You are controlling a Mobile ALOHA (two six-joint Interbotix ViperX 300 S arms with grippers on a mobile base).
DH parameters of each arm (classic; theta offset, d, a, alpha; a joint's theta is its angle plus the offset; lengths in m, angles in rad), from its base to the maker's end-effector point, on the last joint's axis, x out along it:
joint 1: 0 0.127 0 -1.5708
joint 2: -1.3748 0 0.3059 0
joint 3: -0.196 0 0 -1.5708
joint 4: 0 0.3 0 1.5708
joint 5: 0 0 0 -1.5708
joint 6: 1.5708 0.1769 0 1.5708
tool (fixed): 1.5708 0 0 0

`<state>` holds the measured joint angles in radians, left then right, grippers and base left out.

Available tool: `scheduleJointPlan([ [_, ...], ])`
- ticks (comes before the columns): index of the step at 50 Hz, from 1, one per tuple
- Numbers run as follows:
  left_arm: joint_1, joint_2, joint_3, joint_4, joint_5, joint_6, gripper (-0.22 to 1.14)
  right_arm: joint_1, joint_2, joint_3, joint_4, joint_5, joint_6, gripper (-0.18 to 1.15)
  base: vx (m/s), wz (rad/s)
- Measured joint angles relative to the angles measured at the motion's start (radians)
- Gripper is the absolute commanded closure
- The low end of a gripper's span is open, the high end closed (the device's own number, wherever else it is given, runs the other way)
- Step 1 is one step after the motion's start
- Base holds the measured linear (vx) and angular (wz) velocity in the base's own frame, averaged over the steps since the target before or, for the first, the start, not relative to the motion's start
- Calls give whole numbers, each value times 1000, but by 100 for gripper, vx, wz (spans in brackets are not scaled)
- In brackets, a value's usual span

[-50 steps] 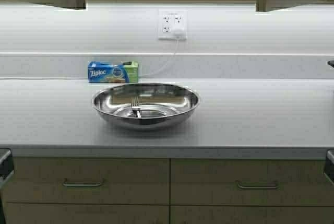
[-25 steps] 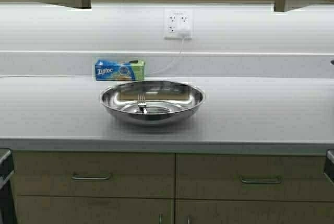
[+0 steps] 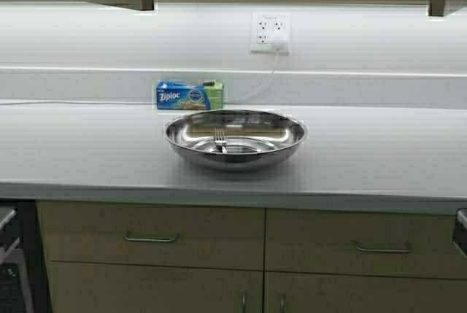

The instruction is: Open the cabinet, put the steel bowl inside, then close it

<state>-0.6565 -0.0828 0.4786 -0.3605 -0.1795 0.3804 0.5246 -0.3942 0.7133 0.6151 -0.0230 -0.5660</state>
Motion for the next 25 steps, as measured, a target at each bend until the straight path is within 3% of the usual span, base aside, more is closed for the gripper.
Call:
scheduleJointPlan([
  [13, 26, 270, -268, -2, -44, -26, 89, -158, 95, -61, -2, 0, 0, 90, -3, 4],
  [25, 112, 288, -235, -8, -51, -66, 89, -318, 61, -11, -48, 84, 0, 90, -1, 1],
])
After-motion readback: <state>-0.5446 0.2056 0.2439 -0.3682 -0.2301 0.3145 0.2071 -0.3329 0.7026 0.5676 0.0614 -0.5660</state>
